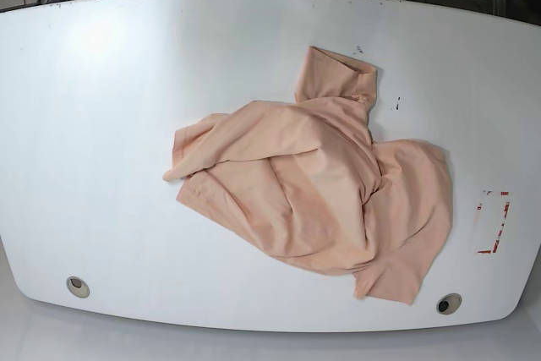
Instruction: Fold the T-shirt properly
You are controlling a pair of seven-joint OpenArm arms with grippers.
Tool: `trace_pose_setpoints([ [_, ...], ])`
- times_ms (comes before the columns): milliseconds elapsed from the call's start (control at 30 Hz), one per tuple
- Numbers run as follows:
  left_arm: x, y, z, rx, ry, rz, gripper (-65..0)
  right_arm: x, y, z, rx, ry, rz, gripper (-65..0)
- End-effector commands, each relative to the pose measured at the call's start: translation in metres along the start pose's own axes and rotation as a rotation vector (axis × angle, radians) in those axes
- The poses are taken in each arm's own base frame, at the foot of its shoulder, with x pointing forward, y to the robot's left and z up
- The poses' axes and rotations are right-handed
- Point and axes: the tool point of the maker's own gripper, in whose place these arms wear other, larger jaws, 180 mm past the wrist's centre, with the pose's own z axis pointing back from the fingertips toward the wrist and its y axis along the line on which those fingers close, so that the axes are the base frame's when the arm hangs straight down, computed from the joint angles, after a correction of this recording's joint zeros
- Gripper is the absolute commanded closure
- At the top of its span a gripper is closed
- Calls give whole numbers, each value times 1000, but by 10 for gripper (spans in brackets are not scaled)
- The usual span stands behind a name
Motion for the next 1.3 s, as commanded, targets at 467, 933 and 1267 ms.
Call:
trace_pose_setpoints([
  [467, 4, -7, 15, -12, -50, -6, -131, 17, -30, 26, -60, -132, -107, -40],
  [933, 57, -23, 68, -27, -309, 2, -370, 8, -10, 54, -51, -188, -110, -37],
  [1267, 79, 8, 106, 42, -373, -17, -367, 39, -19, 85, -73, -292, -68, -43],
])
